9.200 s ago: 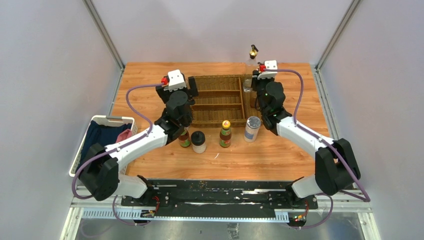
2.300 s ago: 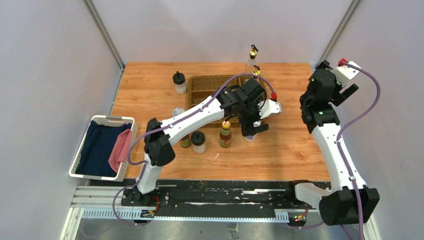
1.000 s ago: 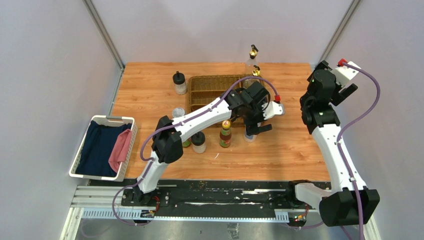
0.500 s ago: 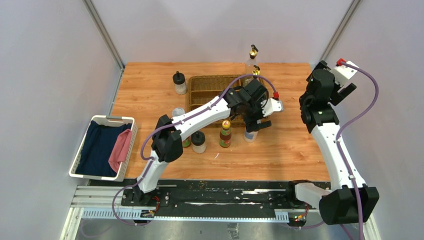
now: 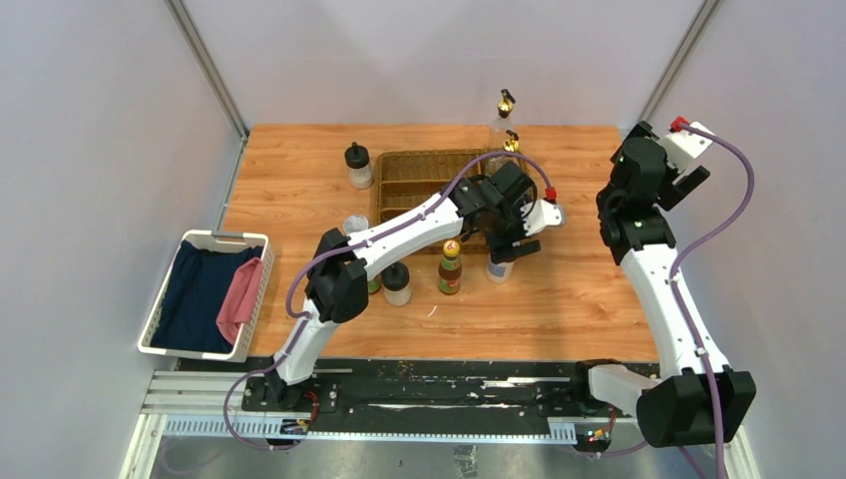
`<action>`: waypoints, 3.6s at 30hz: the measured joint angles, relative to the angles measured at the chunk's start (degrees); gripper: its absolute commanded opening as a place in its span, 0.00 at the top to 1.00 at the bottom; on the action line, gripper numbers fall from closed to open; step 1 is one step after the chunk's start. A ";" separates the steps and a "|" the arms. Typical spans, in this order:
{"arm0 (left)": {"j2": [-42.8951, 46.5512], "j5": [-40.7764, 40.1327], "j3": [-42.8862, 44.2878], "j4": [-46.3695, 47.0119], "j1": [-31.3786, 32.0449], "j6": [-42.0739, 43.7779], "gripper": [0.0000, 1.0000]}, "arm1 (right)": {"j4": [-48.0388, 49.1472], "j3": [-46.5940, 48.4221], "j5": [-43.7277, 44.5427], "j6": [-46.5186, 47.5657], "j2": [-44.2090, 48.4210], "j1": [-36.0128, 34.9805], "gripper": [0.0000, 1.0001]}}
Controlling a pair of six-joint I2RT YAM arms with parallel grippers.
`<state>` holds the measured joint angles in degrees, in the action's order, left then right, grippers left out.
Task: Organize the condiment bottles
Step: Pick up the bottle from the center of the board, then place the bottle in the storage box.
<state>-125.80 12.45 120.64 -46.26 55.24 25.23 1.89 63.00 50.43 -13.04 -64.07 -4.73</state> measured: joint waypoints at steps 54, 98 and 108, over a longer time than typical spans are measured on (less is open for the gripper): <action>12.79 -21.75 -1.20 0.61 2.23 -6.49 1.00 | 0.02 -0.63 -1.31 -0.90 3.69 -0.85 0.10; -2.99 -28.46 21.73 5.60 -17.07 -32.70 1.00 | 4.35 -0.61 -0.94 1.09 -4.37 -2.82 0.10; -4.39 -26.29 20.72 10.78 -17.66 -32.68 1.00 | 7.37 -0.70 0.17 3.02 -4.39 -3.67 0.10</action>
<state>-130.19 -13.85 141.36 -35.48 37.58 -7.44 9.26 62.30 50.61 -10.02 -68.47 -8.40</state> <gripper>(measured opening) 0.562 0.904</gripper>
